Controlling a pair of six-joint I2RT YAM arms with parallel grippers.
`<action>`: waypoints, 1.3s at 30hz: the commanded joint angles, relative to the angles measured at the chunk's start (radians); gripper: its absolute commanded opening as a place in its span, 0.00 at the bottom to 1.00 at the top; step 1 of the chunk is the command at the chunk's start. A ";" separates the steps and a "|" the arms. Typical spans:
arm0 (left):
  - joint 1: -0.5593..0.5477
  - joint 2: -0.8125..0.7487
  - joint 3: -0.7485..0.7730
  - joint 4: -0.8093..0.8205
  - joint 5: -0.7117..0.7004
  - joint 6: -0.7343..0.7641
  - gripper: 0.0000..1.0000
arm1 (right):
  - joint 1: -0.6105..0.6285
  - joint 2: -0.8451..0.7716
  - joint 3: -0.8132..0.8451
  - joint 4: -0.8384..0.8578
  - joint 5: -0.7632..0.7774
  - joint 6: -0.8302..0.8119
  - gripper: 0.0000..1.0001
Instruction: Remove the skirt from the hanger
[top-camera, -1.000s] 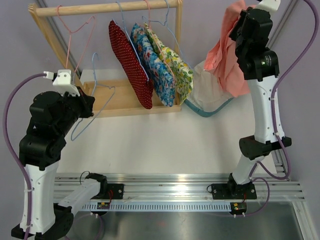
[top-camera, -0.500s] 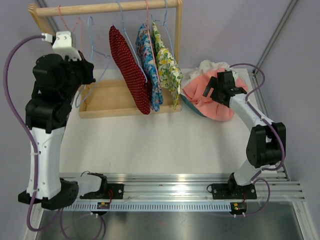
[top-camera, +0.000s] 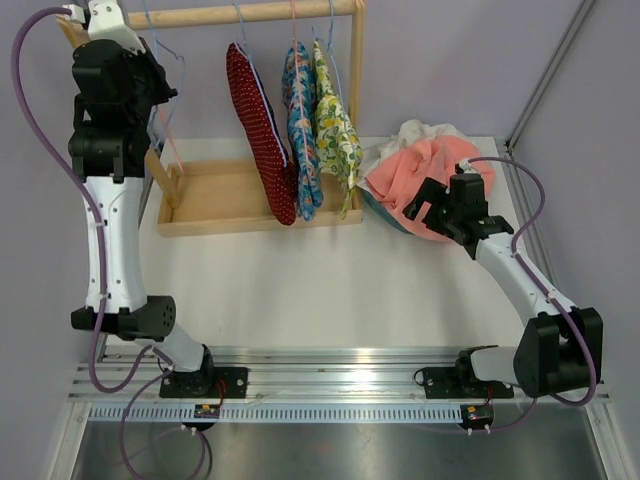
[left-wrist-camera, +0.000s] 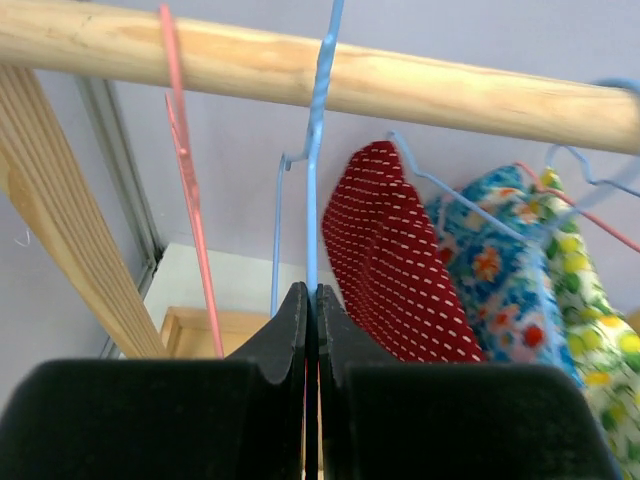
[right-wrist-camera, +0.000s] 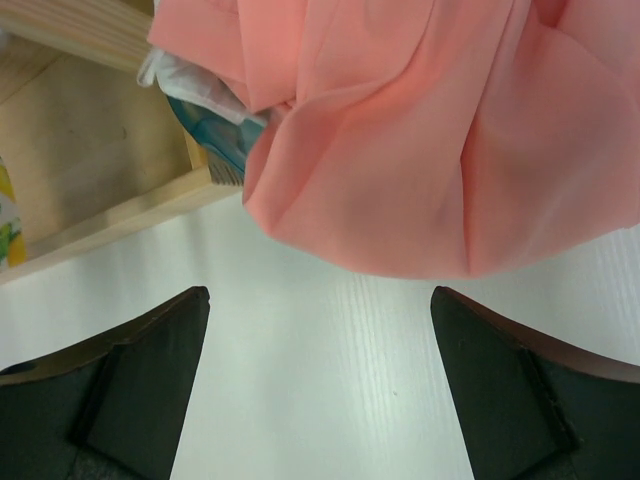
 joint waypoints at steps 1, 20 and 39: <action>0.064 0.055 0.031 0.077 0.070 -0.073 0.00 | 0.005 -0.057 -0.036 0.005 -0.050 -0.022 0.99; 0.065 -0.218 -0.341 0.068 0.119 -0.008 0.57 | 0.005 -0.128 -0.046 -0.018 -0.059 -0.024 1.00; -0.168 -0.077 -0.209 0.044 0.261 -0.069 0.65 | 0.005 -0.217 -0.069 -0.079 -0.027 -0.050 0.99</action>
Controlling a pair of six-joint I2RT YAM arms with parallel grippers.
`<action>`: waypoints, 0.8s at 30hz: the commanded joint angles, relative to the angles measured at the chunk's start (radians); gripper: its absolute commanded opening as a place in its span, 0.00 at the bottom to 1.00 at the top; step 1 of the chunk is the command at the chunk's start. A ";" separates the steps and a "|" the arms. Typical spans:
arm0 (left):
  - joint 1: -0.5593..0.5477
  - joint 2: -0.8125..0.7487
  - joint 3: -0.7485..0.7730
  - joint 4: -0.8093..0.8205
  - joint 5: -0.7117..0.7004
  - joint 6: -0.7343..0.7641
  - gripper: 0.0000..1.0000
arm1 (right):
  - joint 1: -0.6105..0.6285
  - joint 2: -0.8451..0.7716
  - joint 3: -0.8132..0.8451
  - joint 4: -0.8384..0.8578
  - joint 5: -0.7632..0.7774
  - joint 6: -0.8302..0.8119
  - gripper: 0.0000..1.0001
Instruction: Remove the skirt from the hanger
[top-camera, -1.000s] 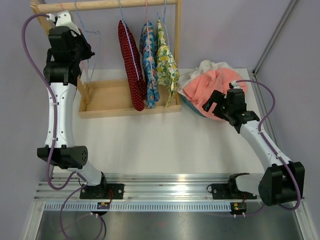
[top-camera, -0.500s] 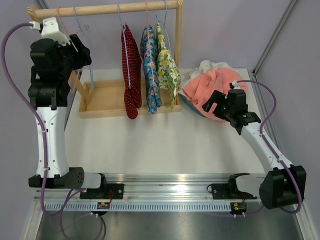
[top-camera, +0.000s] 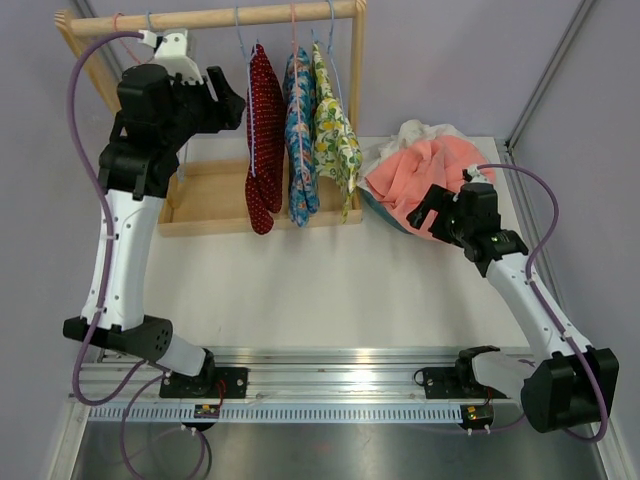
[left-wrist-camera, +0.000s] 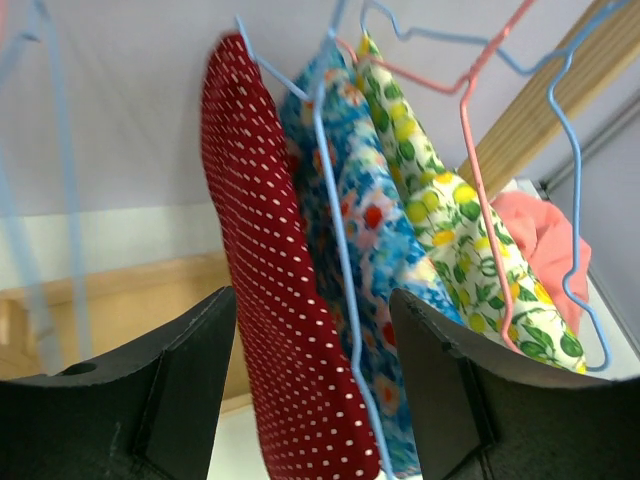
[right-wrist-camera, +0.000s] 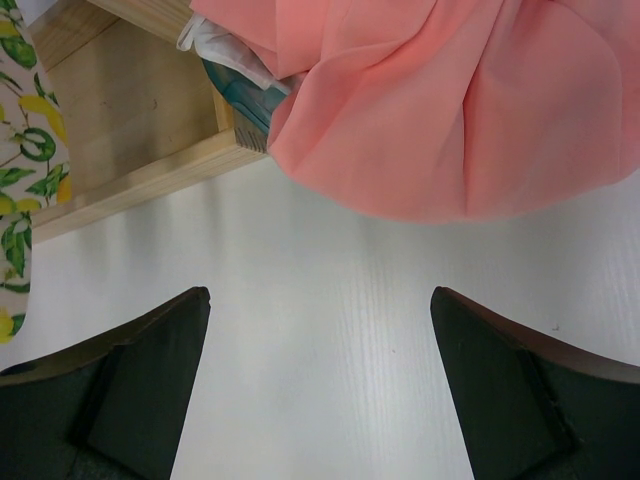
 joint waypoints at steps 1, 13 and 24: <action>-0.033 0.055 0.001 0.055 0.040 -0.033 0.65 | 0.006 -0.038 -0.002 -0.014 0.017 -0.032 0.99; -0.087 0.210 0.013 0.081 -0.037 -0.050 0.50 | 0.005 -0.067 0.012 -0.044 0.044 -0.054 1.00; -0.107 0.197 0.076 0.022 -0.166 -0.008 0.00 | 0.006 -0.067 0.040 -0.040 0.013 -0.049 0.99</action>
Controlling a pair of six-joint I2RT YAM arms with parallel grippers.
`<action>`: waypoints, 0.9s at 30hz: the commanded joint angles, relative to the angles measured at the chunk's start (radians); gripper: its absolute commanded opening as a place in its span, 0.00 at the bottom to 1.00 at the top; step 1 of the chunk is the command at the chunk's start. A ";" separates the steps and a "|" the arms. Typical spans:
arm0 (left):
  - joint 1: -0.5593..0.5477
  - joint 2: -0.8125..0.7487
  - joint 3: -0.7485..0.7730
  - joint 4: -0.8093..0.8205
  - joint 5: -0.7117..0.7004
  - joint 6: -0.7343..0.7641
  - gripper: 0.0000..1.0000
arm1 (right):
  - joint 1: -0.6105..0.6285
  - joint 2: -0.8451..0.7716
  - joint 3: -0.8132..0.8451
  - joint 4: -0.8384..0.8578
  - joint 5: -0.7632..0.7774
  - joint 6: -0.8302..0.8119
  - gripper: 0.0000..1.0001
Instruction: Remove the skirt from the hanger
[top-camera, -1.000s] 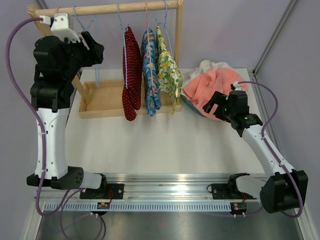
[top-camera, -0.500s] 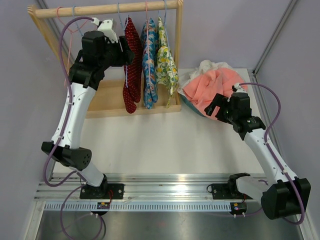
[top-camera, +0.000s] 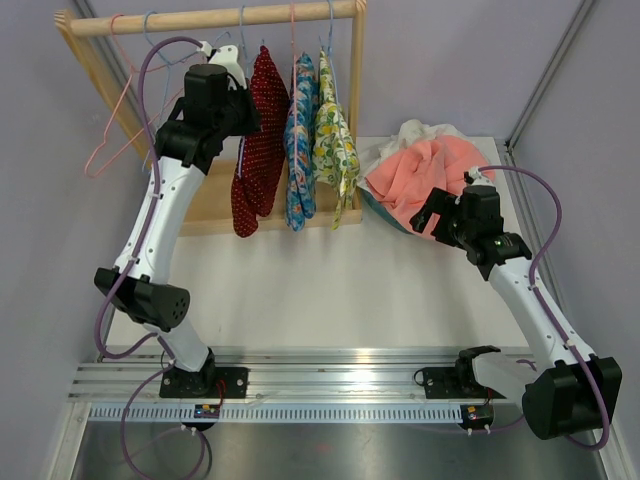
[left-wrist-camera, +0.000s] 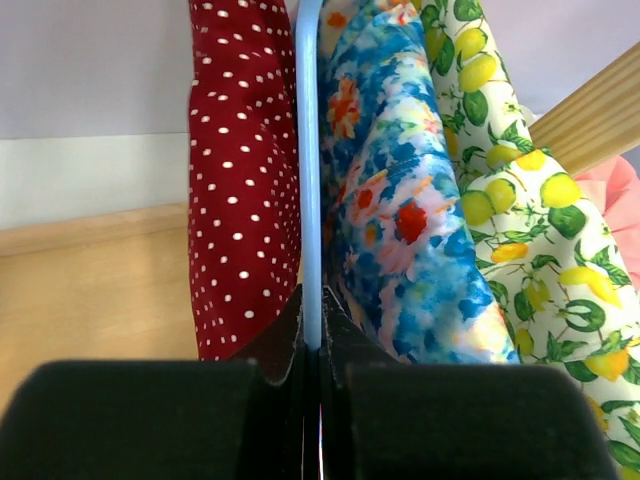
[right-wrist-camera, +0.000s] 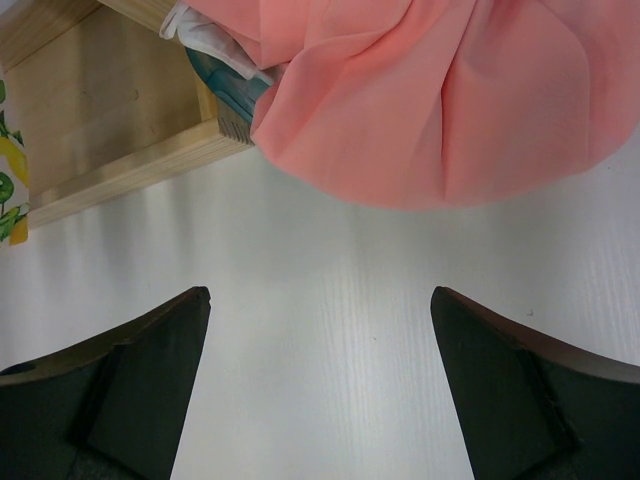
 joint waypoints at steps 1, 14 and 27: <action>-0.018 -0.035 0.090 -0.008 -0.070 0.038 0.00 | 0.008 -0.029 0.061 0.008 -0.016 -0.010 1.00; -0.057 -0.085 0.342 -0.151 -0.121 0.090 0.00 | 0.403 0.106 0.635 -0.012 0.007 -0.203 0.99; -0.071 -0.251 0.157 -0.126 -0.074 0.061 0.00 | 0.885 0.580 1.000 0.008 0.216 -0.300 1.00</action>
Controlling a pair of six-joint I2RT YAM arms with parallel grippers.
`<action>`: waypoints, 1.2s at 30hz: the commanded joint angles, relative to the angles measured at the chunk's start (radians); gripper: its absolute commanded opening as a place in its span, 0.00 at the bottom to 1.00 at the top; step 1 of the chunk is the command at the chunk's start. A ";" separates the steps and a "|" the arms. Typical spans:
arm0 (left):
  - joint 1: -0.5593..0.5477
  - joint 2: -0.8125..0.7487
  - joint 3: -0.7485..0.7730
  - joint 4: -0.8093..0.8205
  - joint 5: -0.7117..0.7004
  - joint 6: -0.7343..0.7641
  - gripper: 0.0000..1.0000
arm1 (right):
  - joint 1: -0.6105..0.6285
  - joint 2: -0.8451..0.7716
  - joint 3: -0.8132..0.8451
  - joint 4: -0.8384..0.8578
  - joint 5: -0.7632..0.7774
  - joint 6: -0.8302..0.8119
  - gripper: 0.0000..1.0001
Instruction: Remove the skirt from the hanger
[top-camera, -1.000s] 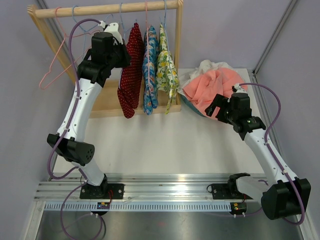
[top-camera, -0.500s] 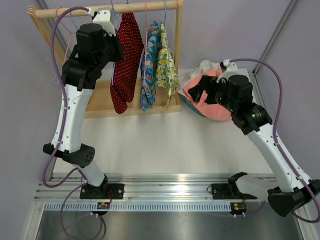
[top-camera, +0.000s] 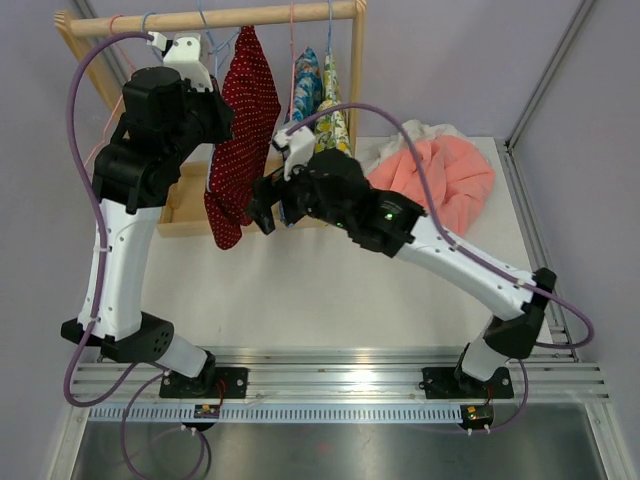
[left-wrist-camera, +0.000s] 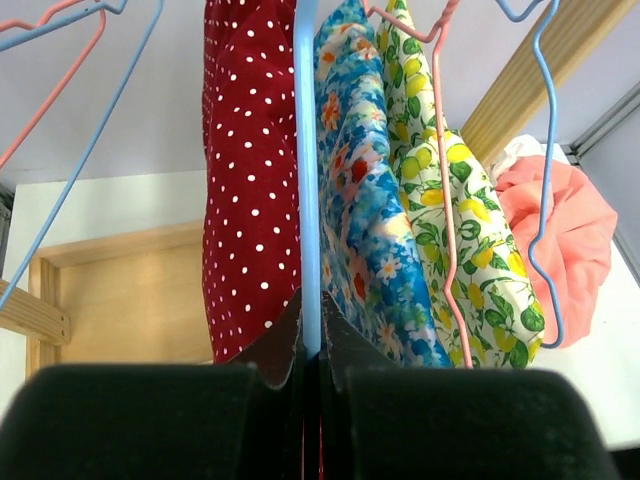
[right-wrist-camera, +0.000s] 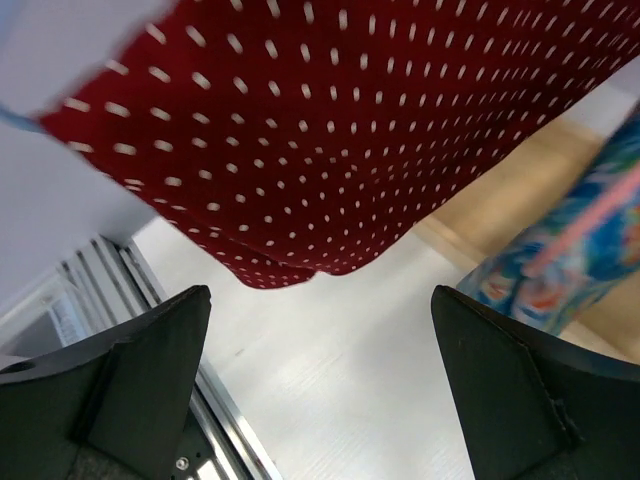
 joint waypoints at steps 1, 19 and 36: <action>-0.005 -0.082 -0.023 0.114 0.020 -0.001 0.00 | 0.030 0.072 0.080 -0.002 0.070 -0.028 0.99; -0.005 -0.203 -0.240 0.216 0.077 -0.058 0.00 | 0.038 0.248 0.218 0.061 0.030 0.010 0.70; -0.005 -0.163 -0.109 0.193 0.085 -0.040 0.00 | 0.047 0.155 -0.227 0.264 -0.073 0.150 0.00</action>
